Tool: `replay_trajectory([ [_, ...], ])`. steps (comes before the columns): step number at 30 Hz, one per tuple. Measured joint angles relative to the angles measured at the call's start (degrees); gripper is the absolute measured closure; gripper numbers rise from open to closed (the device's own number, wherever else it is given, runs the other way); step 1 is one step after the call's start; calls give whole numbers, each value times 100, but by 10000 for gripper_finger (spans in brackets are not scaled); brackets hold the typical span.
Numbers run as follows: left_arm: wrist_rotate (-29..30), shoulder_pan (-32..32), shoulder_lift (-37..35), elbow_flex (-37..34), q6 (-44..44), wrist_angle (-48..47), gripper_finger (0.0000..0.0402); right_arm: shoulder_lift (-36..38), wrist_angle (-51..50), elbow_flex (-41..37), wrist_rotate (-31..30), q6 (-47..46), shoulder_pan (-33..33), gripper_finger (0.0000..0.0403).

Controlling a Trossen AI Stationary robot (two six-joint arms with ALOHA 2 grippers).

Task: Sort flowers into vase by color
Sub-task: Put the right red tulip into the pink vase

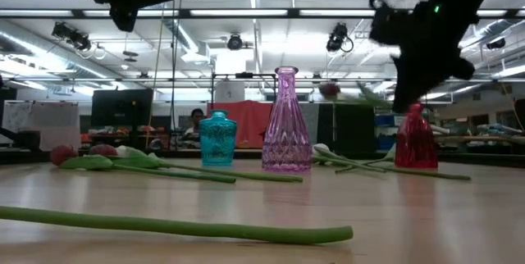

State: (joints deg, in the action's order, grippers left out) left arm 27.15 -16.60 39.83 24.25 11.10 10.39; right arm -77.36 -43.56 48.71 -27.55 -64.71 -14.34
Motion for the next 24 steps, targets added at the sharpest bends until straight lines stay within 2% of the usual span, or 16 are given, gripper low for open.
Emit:
replay_trajectory([
  [4, 28, 0, 97, -18, -45, 56, 310, 553, 705, 0, -908, 974, -176, 392],
  [8, 510, 2, 161, -18, -718, 252, 310, 889, 2345, 0, -1496, 2675, -203, 392],
  [12, 1151, 15, 191, -18, -1497, 578, 310, 917, 4586, 0, -1203, 4779, -59, 392],
  [16, 1356, 15, 190, -18, -1677, 893, 310, 704, 6456, 4, -421, 6048, 99, 392],
  [19, 1314, 15, 191, -18, -1559, 986, 310, 389, 7304, 4, -99, 6587, 175, 392],
  [24, 1304, 15, 195, -18, -1503, 958, 310, -145, 8044, 4, -88, 7304, 312, 392],
])
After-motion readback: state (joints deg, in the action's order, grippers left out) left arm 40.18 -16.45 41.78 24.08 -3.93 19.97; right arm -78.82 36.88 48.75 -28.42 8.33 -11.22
